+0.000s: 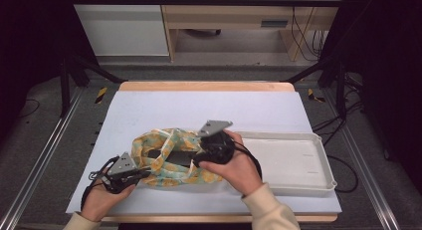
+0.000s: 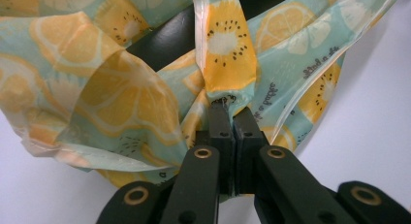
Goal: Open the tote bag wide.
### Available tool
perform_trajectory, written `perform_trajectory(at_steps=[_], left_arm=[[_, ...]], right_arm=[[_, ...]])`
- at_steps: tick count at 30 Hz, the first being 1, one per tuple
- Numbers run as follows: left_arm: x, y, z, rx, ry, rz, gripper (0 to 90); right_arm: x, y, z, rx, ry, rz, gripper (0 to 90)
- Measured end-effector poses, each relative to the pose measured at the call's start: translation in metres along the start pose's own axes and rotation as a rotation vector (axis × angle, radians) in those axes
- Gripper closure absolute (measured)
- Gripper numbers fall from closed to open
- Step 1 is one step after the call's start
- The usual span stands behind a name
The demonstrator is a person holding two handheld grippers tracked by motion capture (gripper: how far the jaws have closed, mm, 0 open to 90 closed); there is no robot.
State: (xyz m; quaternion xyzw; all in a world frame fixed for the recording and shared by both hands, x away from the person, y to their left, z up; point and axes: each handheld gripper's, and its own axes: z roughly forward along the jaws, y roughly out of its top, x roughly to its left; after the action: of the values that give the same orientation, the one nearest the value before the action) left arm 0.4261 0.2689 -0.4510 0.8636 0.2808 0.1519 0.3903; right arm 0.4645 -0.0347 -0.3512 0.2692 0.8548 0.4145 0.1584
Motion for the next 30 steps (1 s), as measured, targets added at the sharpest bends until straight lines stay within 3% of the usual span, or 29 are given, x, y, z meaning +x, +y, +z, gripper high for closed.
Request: perform_trajectory(at_steps=[1, 2, 5, 6, 7, 9, 10, 12, 13, 14, 15, 17, 22, 27, 30], left_arm=[[0.0, 0.0, 0.0, 0.002, -0.003, 0.002, 89.0], [-0.001, 0.0, 0.001, 0.007, -0.003, 0.009, 89.0], [0.0, -0.002, 0.001, 0.004, -0.008, -0.001, 89.0], [0.0, -0.002, 0.001, 0.004, -0.008, -0.001, 88.9], [0.001, -0.002, 0.0, 0.006, -0.005, 0.0, 89.0], [0.001, -0.003, 0.0, 0.006, -0.001, -0.001, 89.0], [0.002, -0.003, 0.0, 0.007, -0.001, 0.0, 89.0], [0.003, -0.003, 0.0, 0.01, 0.01, -0.002, 88.9], [0.004, -0.004, -0.001, 0.013, 0.025, -0.003, 89.0], [0.004, -0.004, -0.001, 0.013, 0.025, -0.003, 88.9], [0.005, -0.005, -0.002, 0.009, 0.033, -0.007, 88.9], [0.005, -0.006, -0.002, 0.011, 0.046, -0.012, 88.8], [0.005, -0.007, -0.002, 0.014, 0.072, -0.007, 88.5], [0.009, -0.01, -0.004, 0.028, 0.104, 0.001, 87.9], [0.011, -0.011, -0.005, 0.031, 0.105, -0.007, 88.0]], right_arm=[[-0.002, 0.005, 0.007, 0.009, -0.004, -0.005, 29.8], [-0.009, 0.012, 0.027, 0.054, -0.027, -0.011, 36.1], [-0.016, 0.01, 0.047, 0.105, -0.008, -0.002, 67.0], [-0.016, 0.01, 0.047, 0.105, -0.008, -0.002, 67.0], [-0.012, 0.002, 0.043, 0.086, 0.037, -0.01, 81.1], [-0.009, -0.002, 0.04, 0.076, 0.051, -0.01, 83.1], [-0.001, -0.015, 0.029, 0.051, 0.076, -0.025, 89.2], [0.003, -0.023, 0.023, 0.047, 0.089, -0.024, 89.7], [0.01, -0.039, 0.012, 0.042, 0.122, -0.026, 90.0], [0.01, -0.039, 0.012, 0.042, 0.122, -0.026, 90.0], [0.018, -0.055, 0.005, 0.048, 0.144, -0.034, 90.0], [0.023, -0.069, 0.002, 0.06, 0.17, -0.045, 90.0], [0.028, -0.089, 0.004, 0.103, 0.182, -0.059, 90.0], [0.028, -0.104, 0.013, 0.18, 0.162, -0.081, 90.0], [0.026, -0.108, 0.016, 0.211, 0.121, -0.09, 90.0]])
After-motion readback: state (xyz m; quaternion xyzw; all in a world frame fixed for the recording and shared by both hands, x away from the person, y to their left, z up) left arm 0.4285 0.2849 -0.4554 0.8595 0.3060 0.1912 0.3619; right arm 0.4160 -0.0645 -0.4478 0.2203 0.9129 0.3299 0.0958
